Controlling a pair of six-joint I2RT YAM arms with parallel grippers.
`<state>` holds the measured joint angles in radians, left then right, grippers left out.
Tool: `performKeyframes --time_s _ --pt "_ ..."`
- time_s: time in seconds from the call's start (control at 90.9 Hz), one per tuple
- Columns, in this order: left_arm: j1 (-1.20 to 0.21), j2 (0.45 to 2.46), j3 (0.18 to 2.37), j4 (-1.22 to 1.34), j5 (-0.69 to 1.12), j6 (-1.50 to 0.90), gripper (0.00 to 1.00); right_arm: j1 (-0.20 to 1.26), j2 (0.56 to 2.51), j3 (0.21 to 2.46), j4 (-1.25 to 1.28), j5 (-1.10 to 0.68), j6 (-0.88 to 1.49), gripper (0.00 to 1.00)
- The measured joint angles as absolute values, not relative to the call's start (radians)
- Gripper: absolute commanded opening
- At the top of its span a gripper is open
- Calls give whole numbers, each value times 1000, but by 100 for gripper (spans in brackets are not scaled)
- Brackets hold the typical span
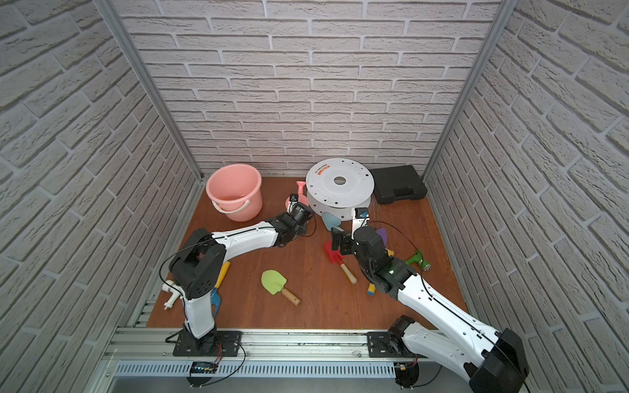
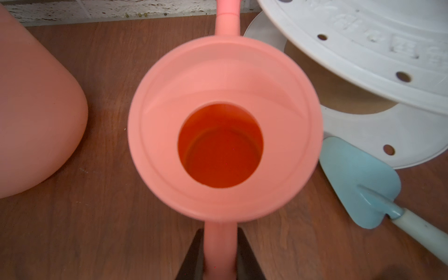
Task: Organize the gardening tools
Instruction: Move the gardening tool to the center of the board, then pick up the container from the center of the board.
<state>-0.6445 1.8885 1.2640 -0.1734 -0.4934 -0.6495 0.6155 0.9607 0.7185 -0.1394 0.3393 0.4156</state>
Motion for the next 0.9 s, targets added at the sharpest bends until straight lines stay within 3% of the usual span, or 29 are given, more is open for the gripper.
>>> performKeyframes --time_s 0.044,0.198,0.297,0.363,0.638,0.902 --pt "-645 1882 1257 -175 -493 -649 9 616 961 718 -139 339 416 99" --pt "-645 1871 1250 -179 -484 -648 47 616 962 718 -139 338 416 99" --pt "-645 1858 1250 -190 -477 -646 54 616 964 718 -139 336 419 99" --pt "-645 1835 1250 -208 -477 -646 66 616 965 718 -139 335 422 99" --pt "-634 1681 1299 -286 -531 -559 75 616 965 717 -139 316 437 99" --pt "-479 1720 1542 -384 -566 -402 69 616 965 716 -139 307 438 99"
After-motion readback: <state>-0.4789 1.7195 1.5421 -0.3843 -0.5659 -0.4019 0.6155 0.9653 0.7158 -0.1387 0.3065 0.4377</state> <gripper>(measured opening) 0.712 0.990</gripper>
